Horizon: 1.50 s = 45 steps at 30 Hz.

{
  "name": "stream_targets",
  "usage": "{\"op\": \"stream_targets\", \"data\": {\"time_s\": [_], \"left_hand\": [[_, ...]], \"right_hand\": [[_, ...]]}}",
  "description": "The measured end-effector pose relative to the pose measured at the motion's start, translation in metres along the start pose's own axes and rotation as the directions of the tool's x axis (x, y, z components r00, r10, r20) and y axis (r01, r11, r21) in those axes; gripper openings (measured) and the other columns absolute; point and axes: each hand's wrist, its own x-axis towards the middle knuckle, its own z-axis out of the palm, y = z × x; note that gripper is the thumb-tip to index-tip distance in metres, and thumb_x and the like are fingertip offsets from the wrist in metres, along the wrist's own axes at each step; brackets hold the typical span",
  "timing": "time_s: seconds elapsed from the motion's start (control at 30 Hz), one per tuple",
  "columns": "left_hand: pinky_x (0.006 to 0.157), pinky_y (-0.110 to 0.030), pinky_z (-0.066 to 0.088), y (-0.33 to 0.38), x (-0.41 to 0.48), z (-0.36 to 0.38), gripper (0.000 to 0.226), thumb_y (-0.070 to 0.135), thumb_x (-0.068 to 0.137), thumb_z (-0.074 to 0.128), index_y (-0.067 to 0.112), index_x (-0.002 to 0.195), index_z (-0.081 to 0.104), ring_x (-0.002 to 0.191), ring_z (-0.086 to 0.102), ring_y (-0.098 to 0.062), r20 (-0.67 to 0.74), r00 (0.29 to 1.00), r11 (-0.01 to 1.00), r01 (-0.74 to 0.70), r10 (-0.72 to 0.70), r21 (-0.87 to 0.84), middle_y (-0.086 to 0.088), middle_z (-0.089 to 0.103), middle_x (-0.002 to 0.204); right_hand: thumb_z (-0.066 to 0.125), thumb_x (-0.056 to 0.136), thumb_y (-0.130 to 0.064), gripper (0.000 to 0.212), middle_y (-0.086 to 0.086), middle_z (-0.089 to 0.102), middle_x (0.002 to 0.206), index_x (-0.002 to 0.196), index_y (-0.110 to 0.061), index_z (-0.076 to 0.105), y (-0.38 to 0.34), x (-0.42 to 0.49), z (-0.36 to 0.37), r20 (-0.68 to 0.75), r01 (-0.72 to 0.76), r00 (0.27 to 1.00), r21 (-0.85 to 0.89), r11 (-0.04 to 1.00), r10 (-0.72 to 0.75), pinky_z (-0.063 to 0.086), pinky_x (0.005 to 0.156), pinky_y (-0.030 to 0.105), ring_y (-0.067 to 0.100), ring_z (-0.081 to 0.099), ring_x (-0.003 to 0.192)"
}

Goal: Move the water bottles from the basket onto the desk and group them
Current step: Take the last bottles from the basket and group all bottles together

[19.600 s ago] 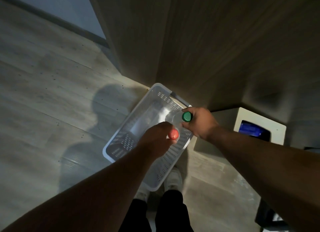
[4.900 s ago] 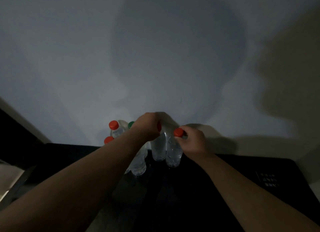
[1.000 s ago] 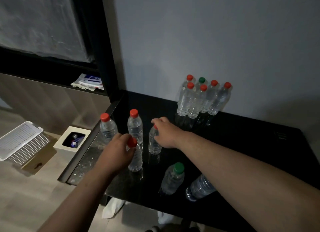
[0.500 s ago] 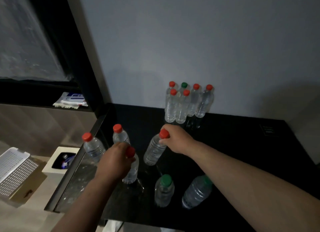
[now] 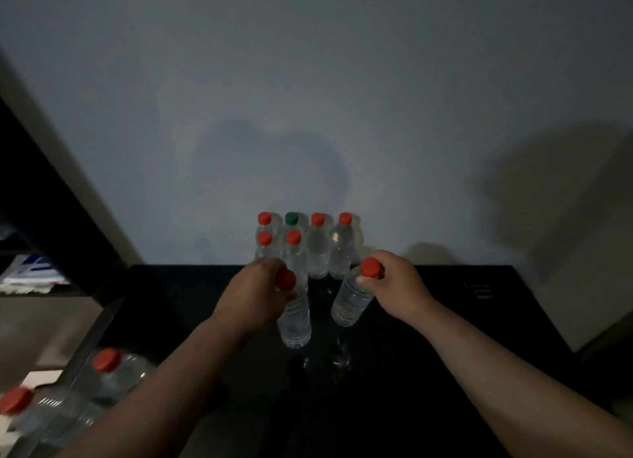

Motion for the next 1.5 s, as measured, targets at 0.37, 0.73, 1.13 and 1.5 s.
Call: {"op": "stream_targets", "data": {"time_s": [0.37,0.73,1.13,1.5], "left_hand": [[0.069,-0.023,0.048,0.009,0.118,0.076,0.018,0.018,0.081,0.068,0.027,0.079,0.053,0.076,0.054,-0.008,0.019,1.000,0.997,-0.025,0.023,0.079,0.006,0.053,0.090],[0.072,-0.027,0.050,-0.005,0.157,0.111,0.012,0.011,0.084,0.062,0.022,0.088,0.058,0.083,0.058,-0.014,0.056,0.998,0.997,0.023,-0.027,0.071,0.004,0.057,0.096],[0.055,-0.019,0.042,-0.057,0.115,0.060,0.013,0.027,0.091,0.059,0.024,0.079,0.062,0.060,0.060,-0.004,-0.096,0.962,0.954,0.234,-0.255,-0.186,0.003,0.065,0.070],[0.086,-0.040,0.057,-0.163,0.132,0.141,0.070,0.018,0.059,0.087,0.015,0.120,0.053,0.104,0.065,-0.023,0.320,0.874,0.684,0.486,-0.365,-0.545,-0.005,0.065,0.114]], "right_hand": [[0.073,0.078,-0.018,0.015,-0.002,0.061,0.071,0.076,-0.015,0.059,0.067,0.086,0.004,0.014,0.004,1.000,0.019,1.000,-0.004,0.045,0.063,0.025,0.007,0.053,0.064],[0.074,0.079,-0.025,0.018,-0.005,0.060,0.070,0.077,-0.018,0.057,0.082,0.128,0.037,0.066,-0.023,0.998,0.002,1.000,0.023,0.045,0.064,0.025,0.009,0.056,0.067],[0.087,0.064,-0.022,0.084,-0.017,0.062,0.122,0.133,-0.039,0.043,0.111,0.095,0.094,0.054,-0.131,0.991,0.384,0.914,0.120,0.051,0.089,0.020,-0.003,0.060,0.111],[0.095,0.037,-0.035,0.128,-0.009,0.051,0.136,0.144,-0.036,0.024,0.135,0.101,0.176,-0.181,-0.257,0.923,0.371,0.893,0.340,0.050,0.102,0.043,0.010,0.054,0.123]]}}
